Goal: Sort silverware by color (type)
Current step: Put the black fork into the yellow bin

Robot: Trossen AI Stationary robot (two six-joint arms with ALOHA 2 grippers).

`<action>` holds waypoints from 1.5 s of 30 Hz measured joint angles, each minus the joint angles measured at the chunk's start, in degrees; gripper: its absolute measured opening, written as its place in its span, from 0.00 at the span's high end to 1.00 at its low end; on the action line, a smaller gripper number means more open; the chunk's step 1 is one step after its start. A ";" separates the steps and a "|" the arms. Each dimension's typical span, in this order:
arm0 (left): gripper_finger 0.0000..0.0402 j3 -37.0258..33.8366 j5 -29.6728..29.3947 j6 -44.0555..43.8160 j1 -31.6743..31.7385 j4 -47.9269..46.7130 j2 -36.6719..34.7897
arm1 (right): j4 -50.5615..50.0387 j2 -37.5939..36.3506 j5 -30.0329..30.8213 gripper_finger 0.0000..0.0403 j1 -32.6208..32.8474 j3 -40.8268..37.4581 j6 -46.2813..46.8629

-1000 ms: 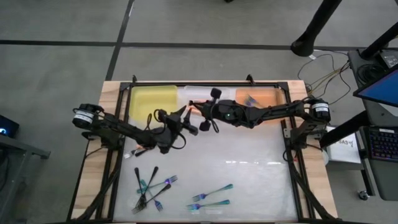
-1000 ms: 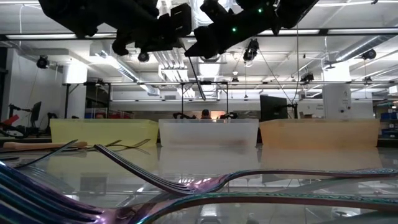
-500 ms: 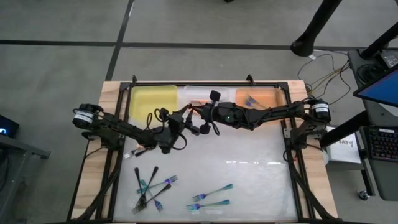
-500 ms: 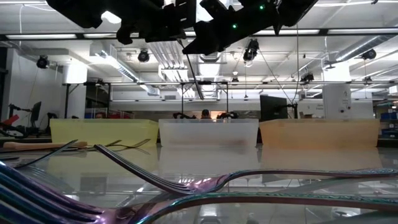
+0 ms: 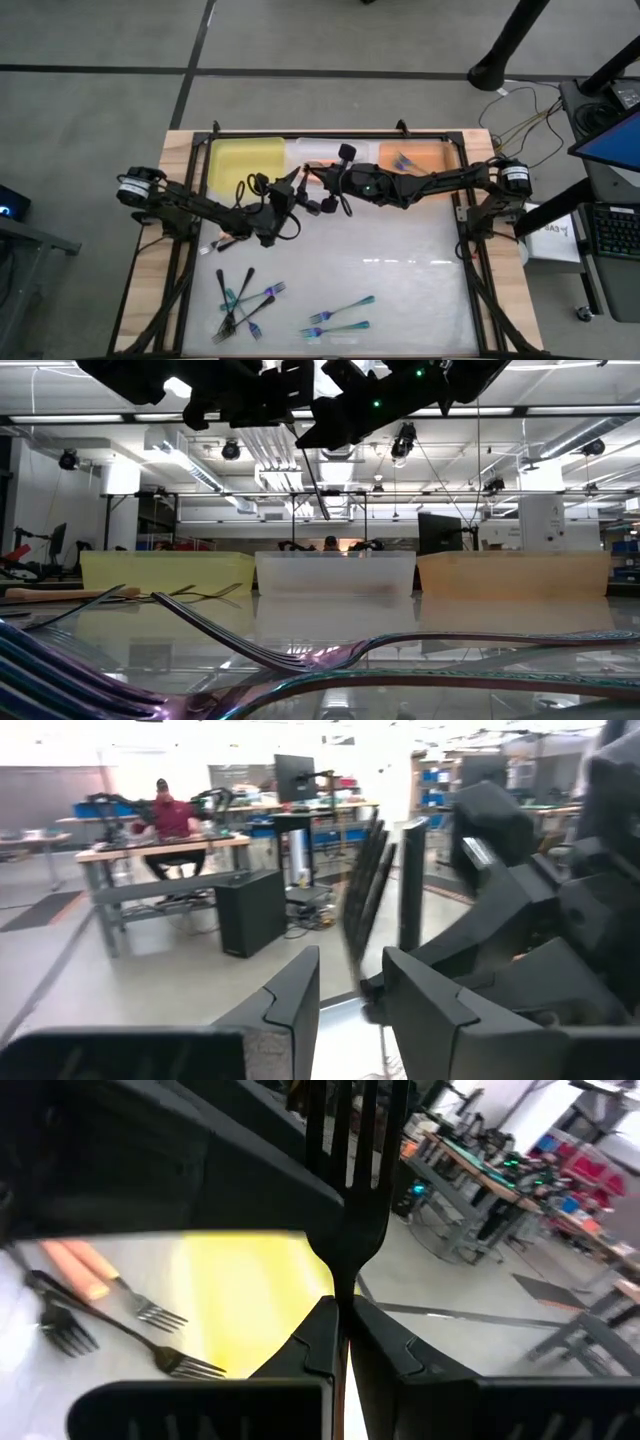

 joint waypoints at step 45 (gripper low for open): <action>0.89 0.03 2.88 7.48 -0.18 6.91 -0.22 | 0.11 -0.02 -0.24 0.98 0.42 0.04 0.14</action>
